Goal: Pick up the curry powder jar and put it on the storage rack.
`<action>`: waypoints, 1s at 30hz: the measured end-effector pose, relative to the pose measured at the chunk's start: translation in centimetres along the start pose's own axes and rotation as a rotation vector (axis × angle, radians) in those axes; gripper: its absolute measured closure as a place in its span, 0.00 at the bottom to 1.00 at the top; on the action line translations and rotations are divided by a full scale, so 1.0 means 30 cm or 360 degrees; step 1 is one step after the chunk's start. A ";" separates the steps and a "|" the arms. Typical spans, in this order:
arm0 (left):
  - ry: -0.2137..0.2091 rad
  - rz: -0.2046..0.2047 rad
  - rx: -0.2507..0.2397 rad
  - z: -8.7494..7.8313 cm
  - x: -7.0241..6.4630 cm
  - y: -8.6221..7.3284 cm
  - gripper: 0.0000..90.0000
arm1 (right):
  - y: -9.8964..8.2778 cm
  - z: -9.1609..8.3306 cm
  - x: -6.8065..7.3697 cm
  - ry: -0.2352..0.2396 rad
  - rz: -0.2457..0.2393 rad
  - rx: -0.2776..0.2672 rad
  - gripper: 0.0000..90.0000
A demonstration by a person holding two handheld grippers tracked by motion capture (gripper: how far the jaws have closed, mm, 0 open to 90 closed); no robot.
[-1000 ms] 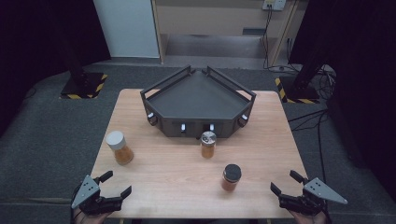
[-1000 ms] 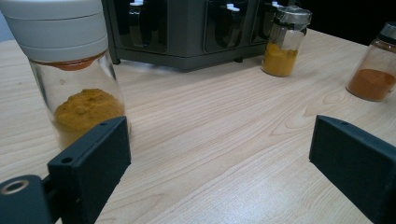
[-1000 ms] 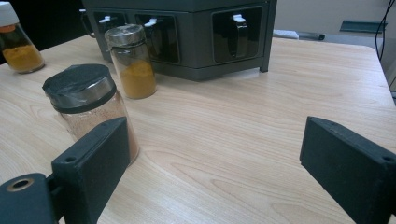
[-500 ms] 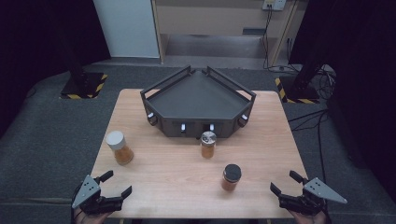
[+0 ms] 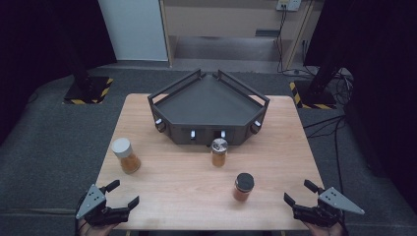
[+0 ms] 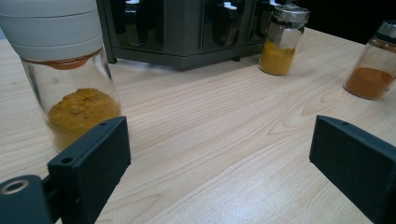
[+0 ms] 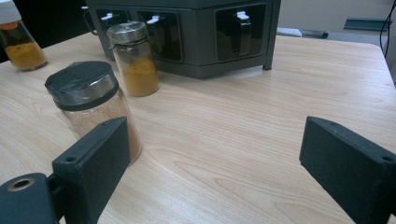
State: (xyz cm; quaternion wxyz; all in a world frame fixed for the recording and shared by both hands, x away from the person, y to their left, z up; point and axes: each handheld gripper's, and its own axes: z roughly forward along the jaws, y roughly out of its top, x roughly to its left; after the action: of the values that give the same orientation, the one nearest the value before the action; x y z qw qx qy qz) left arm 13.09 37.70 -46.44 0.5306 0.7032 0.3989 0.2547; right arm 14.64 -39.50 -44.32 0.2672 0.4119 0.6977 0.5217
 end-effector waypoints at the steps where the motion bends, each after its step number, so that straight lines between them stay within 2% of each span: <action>1: 0.0001 -0.0002 -0.0002 0.000 0.000 0.000 0.05 | 0.000 0.000 -0.001 0.0000 0.0001 0.0000 0.10; 14: -0.0001 -0.0007 -0.0001 -0.002 -0.001 0.001 0.05 | -0.001 0.000 -0.001 -0.0002 0.0003 -0.0001 0.10; 23: 0.0001 0.0025 0.0014 0.001 -0.016 0.012 0.05 | -0.002 0.001 -0.002 -0.0006 0.0005 -0.0004 0.10; 26: -0.0007 0.0033 0.0016 0.001 -0.019 0.015 0.05 | -0.003 0.001 -0.003 -0.0005 0.0008 -0.0007 0.10; 30: -0.0042 0.0013 0.0016 0.004 -0.013 0.021 0.05 | -0.002 0.001 -0.002 -0.0004 0.0007 -0.0007 0.10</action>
State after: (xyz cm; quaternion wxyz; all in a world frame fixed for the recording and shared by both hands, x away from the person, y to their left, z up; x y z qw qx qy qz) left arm 13.16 37.24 -45.87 0.5311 0.7108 0.3904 0.2455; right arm 14.68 -39.55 -44.40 0.2678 0.4134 0.6954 0.5232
